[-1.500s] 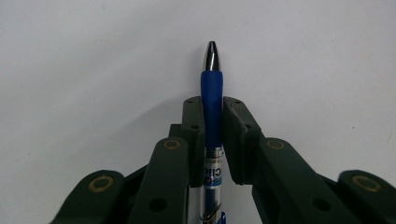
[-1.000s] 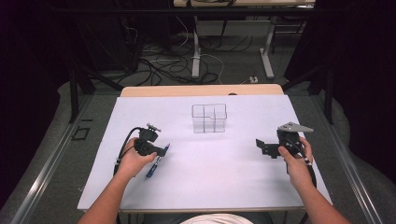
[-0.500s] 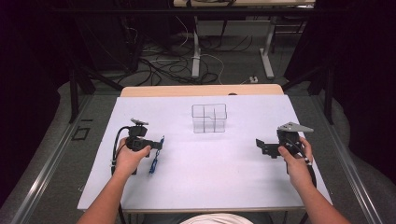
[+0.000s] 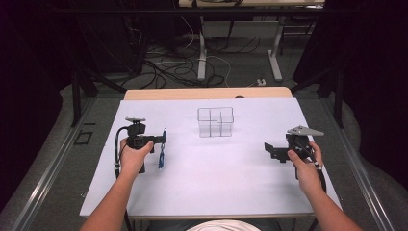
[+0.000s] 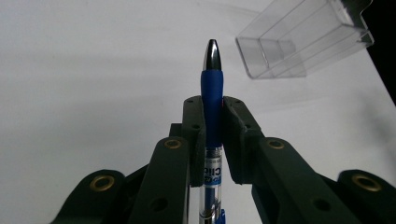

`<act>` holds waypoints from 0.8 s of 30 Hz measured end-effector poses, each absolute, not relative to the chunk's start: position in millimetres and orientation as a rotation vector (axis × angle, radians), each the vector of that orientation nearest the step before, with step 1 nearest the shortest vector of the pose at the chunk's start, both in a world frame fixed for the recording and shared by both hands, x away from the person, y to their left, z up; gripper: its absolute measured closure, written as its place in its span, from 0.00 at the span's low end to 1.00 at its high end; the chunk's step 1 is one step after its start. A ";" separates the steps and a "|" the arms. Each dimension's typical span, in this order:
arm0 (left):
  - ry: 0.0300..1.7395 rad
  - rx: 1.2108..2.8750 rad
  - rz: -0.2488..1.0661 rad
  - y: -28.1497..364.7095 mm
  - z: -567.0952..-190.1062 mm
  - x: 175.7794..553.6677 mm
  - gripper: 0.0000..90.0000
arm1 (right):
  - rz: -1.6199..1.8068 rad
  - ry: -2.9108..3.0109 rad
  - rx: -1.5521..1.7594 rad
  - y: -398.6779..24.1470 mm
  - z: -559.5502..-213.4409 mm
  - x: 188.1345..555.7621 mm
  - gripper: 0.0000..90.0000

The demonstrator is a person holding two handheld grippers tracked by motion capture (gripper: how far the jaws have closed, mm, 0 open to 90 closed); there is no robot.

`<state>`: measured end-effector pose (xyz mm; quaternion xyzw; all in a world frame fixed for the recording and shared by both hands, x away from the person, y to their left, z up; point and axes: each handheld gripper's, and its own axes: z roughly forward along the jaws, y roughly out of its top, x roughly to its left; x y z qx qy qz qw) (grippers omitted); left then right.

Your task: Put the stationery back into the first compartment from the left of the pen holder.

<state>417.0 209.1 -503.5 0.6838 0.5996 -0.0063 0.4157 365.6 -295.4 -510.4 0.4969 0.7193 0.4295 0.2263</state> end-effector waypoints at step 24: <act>1.358 1.580 0.023 185.2 -456.4 440.4 0.89 | 1.173 1.970 1.357 -294.1 -507.4 362.0 0.03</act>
